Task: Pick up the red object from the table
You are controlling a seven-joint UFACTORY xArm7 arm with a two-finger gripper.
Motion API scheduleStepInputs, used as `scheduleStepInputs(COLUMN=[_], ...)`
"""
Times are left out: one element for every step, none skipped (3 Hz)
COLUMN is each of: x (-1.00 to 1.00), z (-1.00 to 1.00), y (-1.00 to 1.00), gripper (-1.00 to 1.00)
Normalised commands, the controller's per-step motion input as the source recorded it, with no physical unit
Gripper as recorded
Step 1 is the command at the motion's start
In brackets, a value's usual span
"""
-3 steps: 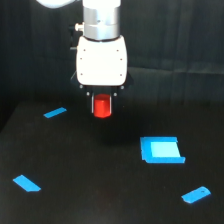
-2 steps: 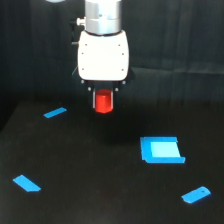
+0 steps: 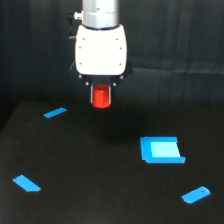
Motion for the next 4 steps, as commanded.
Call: scheduleStepInputs(x=[-0.09,-0.04,-0.04,-0.09], z=[0.55,0.43,0.41,0.45], y=[-0.04,-0.05,-0.09,-0.1], gripper=[-0.95,-1.0,-0.96,-0.92])
